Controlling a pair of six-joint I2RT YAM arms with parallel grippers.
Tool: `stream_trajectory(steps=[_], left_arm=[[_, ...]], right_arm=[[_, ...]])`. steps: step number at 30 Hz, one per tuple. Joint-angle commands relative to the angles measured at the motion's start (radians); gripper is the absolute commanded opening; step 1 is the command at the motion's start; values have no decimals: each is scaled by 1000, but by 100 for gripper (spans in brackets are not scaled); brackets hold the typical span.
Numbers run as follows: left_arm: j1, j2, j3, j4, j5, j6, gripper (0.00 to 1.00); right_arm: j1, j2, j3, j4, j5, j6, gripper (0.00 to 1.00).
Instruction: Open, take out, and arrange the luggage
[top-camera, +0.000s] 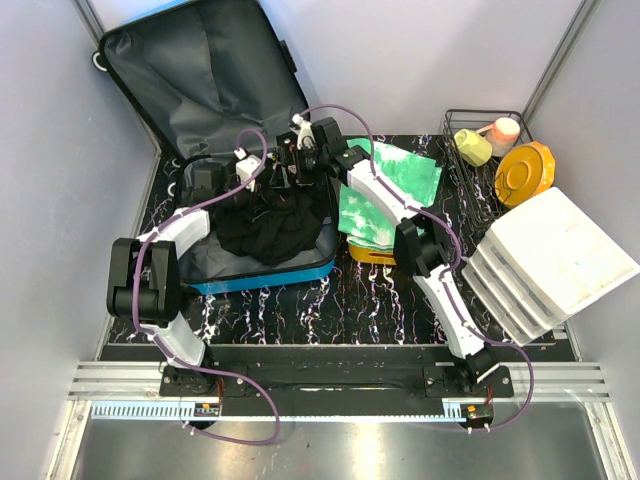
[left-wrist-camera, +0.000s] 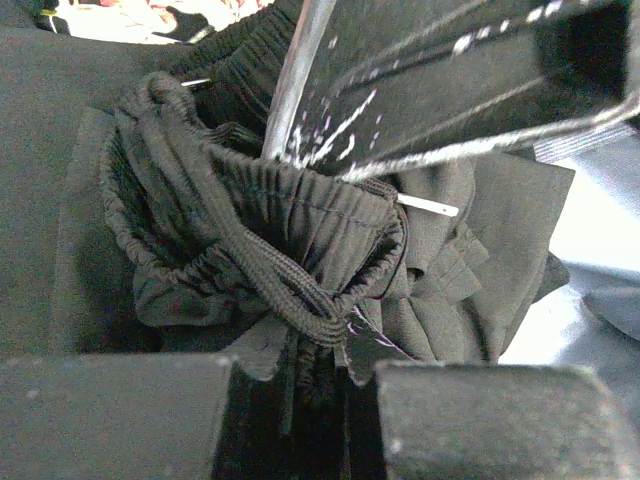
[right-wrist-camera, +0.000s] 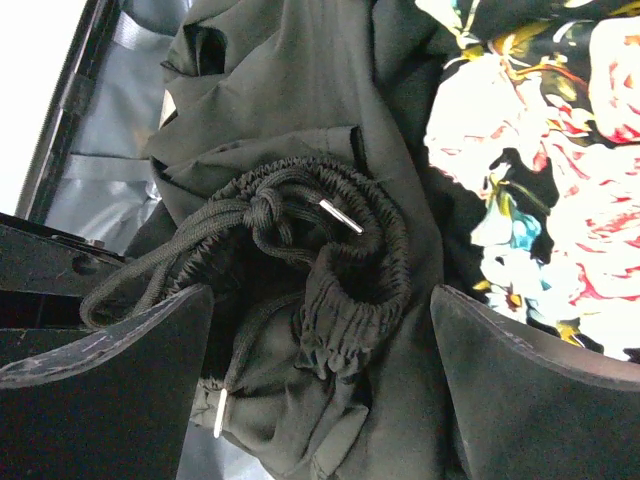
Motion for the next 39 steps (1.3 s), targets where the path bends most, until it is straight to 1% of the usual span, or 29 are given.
stream_trajectory(steps=[1,5,6,7,9,13,16,20,23,26,27,29,30,33,35,37,38,39], left_arm=[[-6,12,45,50,59,34,2],[-15,38,86,3,62,52,2],[-16,44,100,2,61,52,2],[-18,52,106,-32,55,56,2],[-16,63,129,-51,32,53,2],[-10,104,201,-241,-5,69,3],[-4,101,191,-252,-7,82,5],[-4,115,210,-251,29,83,6],[-4,121,223,-248,47,83,6],[-6,113,212,-240,65,106,6],[-7,110,208,-238,68,114,6],[-9,95,192,-223,88,117,6],[-9,90,188,-218,95,118,7],[-10,78,169,-194,111,121,6],[-12,80,172,-180,108,120,6],[-13,93,181,-183,104,112,7],[-15,101,192,-182,96,111,7],[-16,109,201,-185,93,108,8]], right_arm=[[15,35,83,-1,-7,-63,100],[14,35,57,60,-166,2,100],[15,29,44,101,-187,19,100],[14,18,23,122,-216,43,100],[12,12,21,131,-221,51,100],[-25,20,34,142,-264,132,100],[-34,23,24,166,-324,180,100],[-26,28,4,215,-368,220,100],[-14,37,11,208,-361,217,100],[-3,43,24,131,-274,139,100],[0,49,34,110,-208,113,100],[0,60,44,62,-172,86,100],[1,61,52,47,-114,66,100],[14,66,63,7,-57,10,100],[20,72,76,-25,-57,-18,99],[24,77,80,-33,-91,-21,99],[24,77,77,-29,-109,-12,99],[24,77,72,-24,-164,5,100]])
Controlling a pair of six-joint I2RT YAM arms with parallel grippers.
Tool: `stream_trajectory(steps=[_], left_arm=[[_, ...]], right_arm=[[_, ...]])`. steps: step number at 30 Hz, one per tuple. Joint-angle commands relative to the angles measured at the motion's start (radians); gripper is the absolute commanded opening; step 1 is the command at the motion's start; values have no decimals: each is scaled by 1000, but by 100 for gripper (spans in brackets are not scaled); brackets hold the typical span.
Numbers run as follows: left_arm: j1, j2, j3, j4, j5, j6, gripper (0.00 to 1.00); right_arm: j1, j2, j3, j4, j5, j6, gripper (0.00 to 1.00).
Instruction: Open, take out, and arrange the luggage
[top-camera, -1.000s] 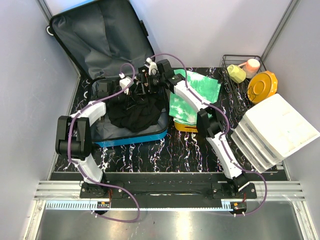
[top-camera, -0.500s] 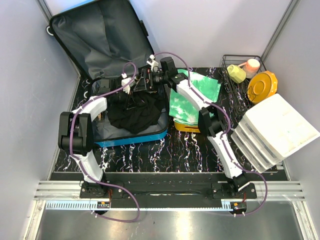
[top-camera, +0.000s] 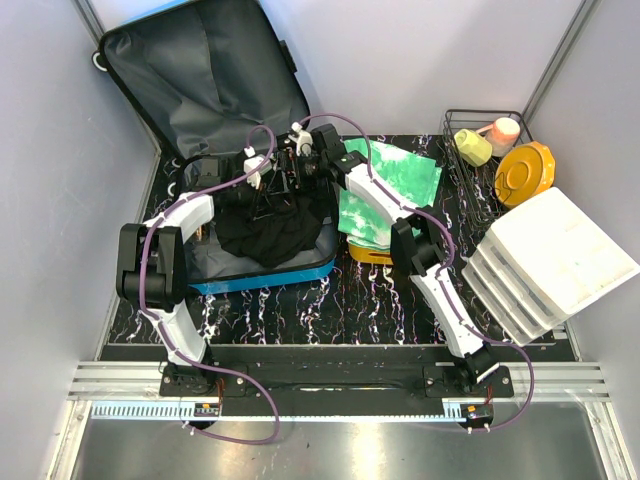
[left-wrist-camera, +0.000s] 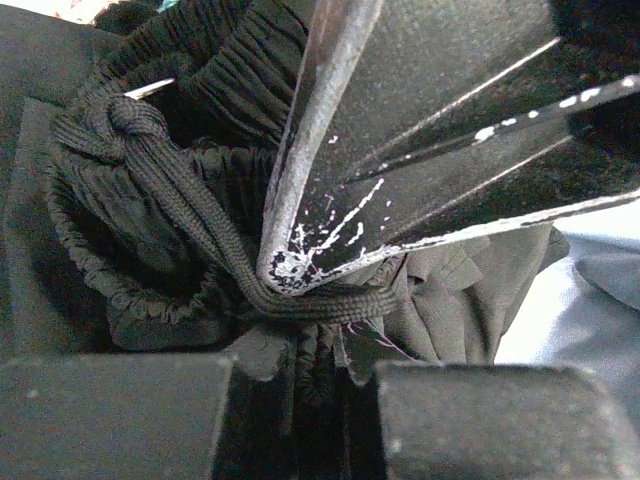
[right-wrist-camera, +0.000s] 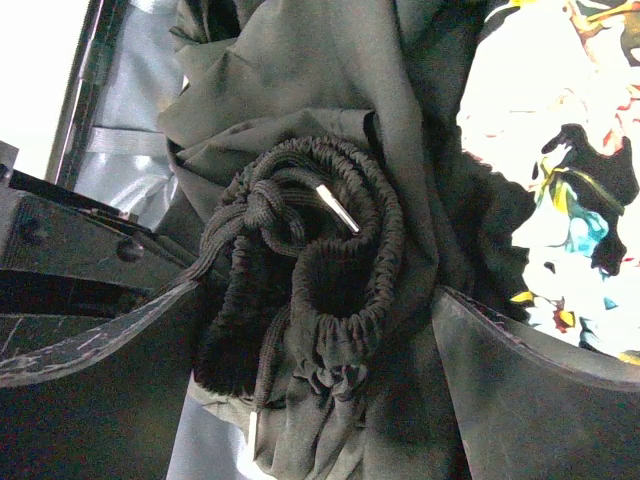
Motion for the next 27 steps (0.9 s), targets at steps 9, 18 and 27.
stream_trajectory(steps=[9,18,27], left_arm=[[-18,13,75,23,33,6,18],[24,-171,39,-157,4,35,64],[214,-423,32,-274,22,23,92]], right_arm=[[22,12,57,-2,-161,-11,48],[20,-99,64,10,-128,-73,0],[0,-279,53,35,-88,-103,0]])
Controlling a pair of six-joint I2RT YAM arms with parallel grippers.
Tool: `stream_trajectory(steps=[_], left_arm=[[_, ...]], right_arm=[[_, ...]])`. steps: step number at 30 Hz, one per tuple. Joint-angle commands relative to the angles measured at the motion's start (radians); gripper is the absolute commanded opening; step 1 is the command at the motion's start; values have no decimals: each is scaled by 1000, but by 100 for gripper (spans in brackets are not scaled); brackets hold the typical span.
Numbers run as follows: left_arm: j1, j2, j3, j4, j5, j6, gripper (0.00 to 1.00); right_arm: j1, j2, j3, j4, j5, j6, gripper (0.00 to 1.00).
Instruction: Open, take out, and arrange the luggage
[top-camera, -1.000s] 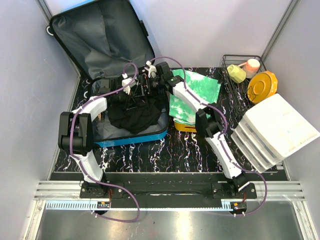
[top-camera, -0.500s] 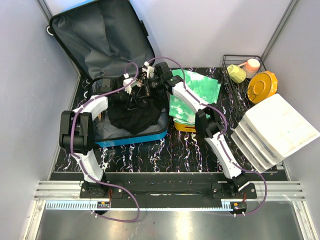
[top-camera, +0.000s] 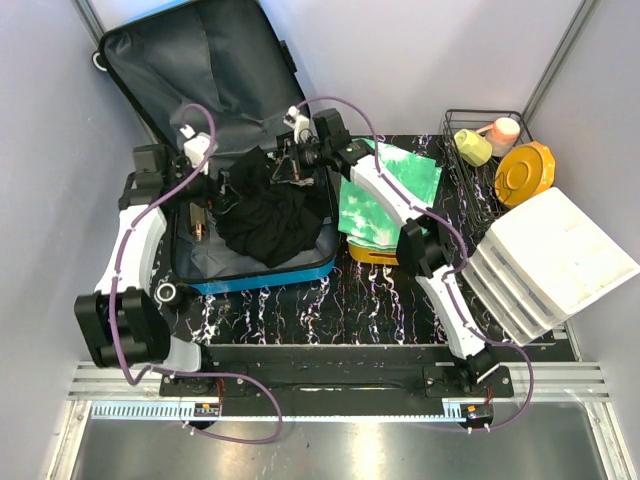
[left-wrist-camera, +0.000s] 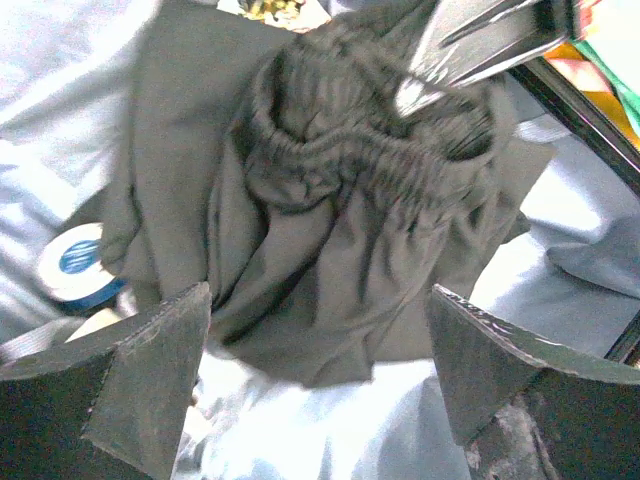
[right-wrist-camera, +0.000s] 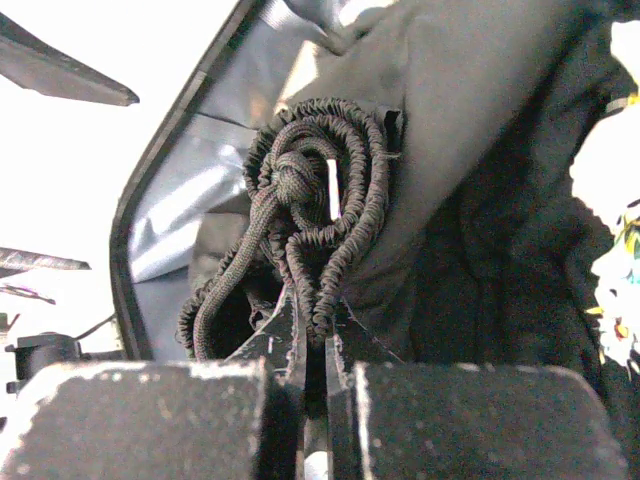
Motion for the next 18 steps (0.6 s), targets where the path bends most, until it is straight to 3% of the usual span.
stream_trajectory(steps=[1,11,18], left_arm=[[41,-100,13,-60,16,17,92],[47,-131,-2,-14,5,-35,93],[47,-97,18,21,35,-80,95]], right_arm=[[-7,-211,42,66,3,-16,0],[-99,-344,59,98,52,143,0],[-205,-576,-160,107,147,300,0]])
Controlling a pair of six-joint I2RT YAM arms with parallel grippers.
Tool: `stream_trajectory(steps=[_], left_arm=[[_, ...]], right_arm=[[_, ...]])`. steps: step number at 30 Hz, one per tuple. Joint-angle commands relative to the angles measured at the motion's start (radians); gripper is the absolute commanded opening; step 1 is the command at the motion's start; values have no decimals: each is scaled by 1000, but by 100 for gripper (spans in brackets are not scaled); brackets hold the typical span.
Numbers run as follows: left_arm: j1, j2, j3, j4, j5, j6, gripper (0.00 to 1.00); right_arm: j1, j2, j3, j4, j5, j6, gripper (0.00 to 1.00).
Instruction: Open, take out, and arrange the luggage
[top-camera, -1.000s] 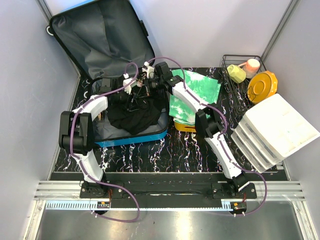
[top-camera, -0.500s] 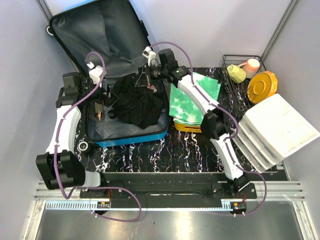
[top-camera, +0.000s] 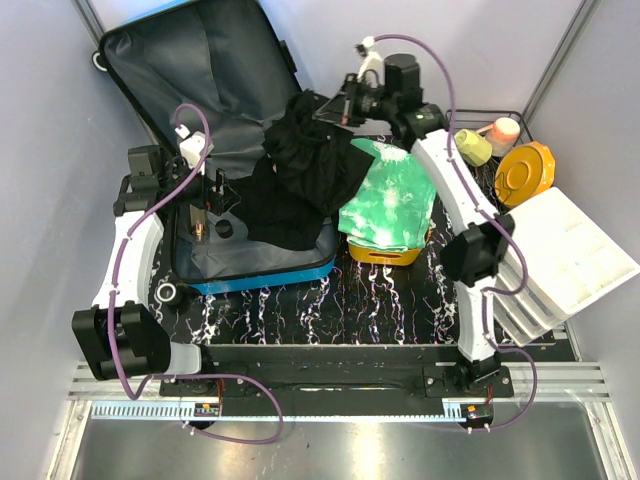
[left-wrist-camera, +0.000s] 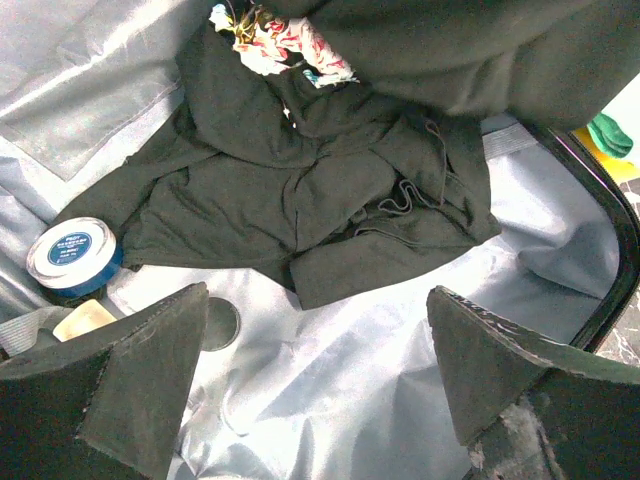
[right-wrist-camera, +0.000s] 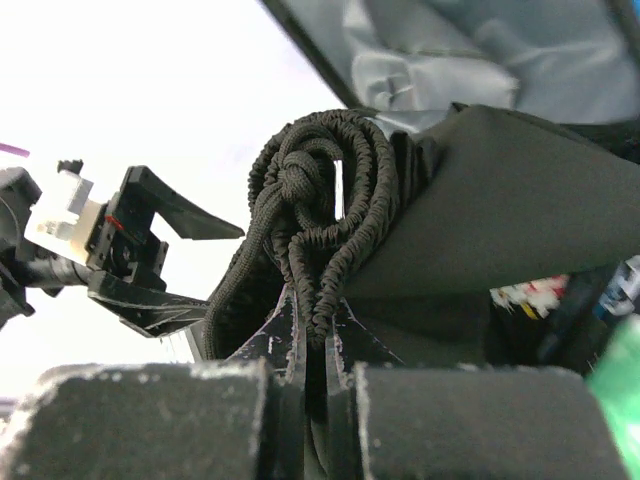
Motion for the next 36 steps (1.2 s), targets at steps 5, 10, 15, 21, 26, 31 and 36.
stream_trajectory(steps=[5,10,15,21,26,31,36], left_arm=[[-2,54,56,74,64,-82,99],[-9,63,55,74,58,-86,99],[-29,82,50,59,36,-73,99],[-40,91,52,37,-13,-59,99],[-51,85,32,37,-8,-61,99],[-55,85,38,43,-10,-66,99],[-68,100,47,34,-17,-66,99]], right_arm=[[-138,-481,-470,92,206,229,0],[-255,-682,-891,86,337,263,0],[-341,-661,-1134,117,359,303,0],[-349,-594,-1070,158,353,349,0],[-334,-580,-871,247,176,479,0],[-318,-620,-754,106,211,512,0],[-320,-658,-782,-29,334,573,0]])
